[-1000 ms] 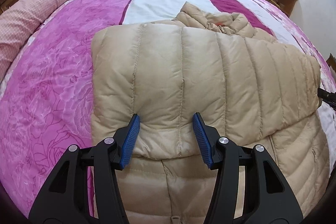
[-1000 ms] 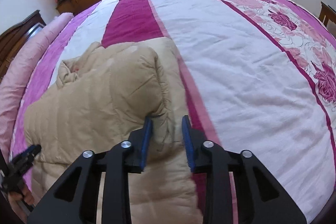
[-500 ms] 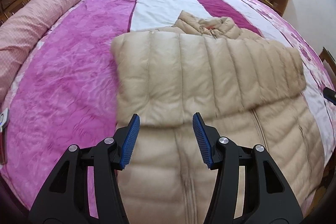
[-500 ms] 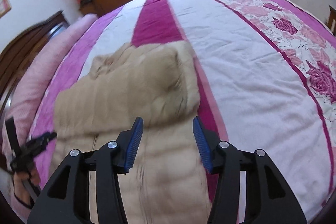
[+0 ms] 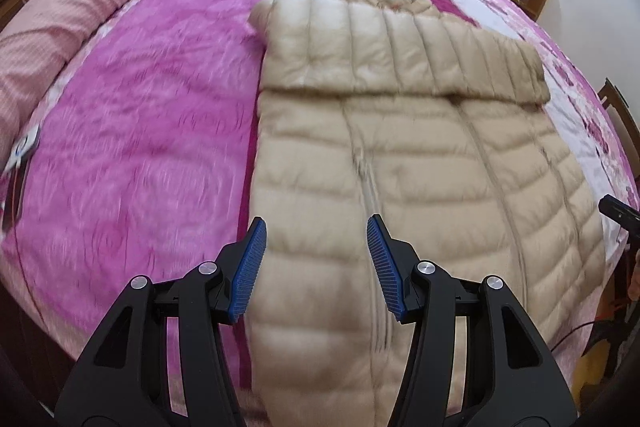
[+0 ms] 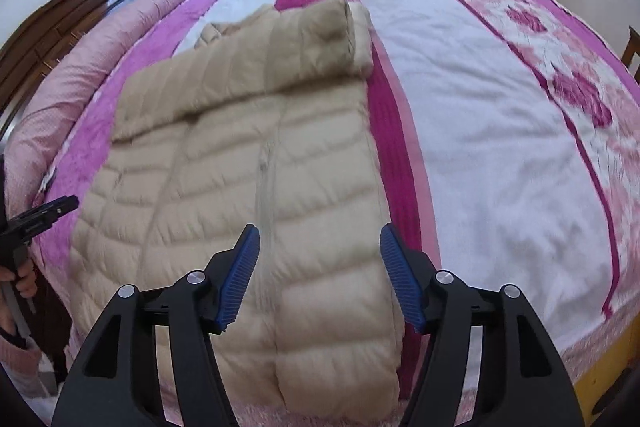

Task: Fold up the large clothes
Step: 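Move both tools down the jacket to its hem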

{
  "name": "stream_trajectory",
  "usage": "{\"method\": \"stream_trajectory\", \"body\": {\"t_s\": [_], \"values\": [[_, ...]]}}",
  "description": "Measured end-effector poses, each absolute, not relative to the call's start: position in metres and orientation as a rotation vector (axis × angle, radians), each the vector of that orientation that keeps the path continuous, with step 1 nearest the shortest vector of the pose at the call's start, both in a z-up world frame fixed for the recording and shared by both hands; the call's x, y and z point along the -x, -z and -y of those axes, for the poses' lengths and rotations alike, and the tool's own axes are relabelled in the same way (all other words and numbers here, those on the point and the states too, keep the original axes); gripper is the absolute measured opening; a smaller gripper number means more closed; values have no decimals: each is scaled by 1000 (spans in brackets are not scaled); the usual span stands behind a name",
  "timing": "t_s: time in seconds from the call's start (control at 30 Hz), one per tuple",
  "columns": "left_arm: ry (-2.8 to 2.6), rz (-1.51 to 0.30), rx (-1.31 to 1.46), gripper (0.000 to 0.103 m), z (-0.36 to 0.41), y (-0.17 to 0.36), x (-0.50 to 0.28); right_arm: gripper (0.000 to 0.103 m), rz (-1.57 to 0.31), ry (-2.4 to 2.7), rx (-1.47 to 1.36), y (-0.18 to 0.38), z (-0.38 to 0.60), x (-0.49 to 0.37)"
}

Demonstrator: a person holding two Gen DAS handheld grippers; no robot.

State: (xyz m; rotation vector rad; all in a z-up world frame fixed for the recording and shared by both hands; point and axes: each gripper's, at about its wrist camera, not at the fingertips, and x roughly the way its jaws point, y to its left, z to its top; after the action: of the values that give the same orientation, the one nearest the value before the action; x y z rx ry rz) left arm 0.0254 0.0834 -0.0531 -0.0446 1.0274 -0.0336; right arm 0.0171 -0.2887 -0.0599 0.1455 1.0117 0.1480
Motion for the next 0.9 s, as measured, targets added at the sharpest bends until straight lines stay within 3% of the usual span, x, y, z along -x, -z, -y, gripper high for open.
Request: {"method": "stream_trajectory", "body": {"t_s": [0.37,0.7,0.9], "values": [[4,-1113,86,52,-97,89,3,67,-1049,-112,-186,94,305,5],[132,-1108,183,55,-91,89,11,73,-1070,-187,-144,103,283,9],[38,-1135,84,57,-95,91,17,74,-1068,-207,-139,104,279,9]]}}
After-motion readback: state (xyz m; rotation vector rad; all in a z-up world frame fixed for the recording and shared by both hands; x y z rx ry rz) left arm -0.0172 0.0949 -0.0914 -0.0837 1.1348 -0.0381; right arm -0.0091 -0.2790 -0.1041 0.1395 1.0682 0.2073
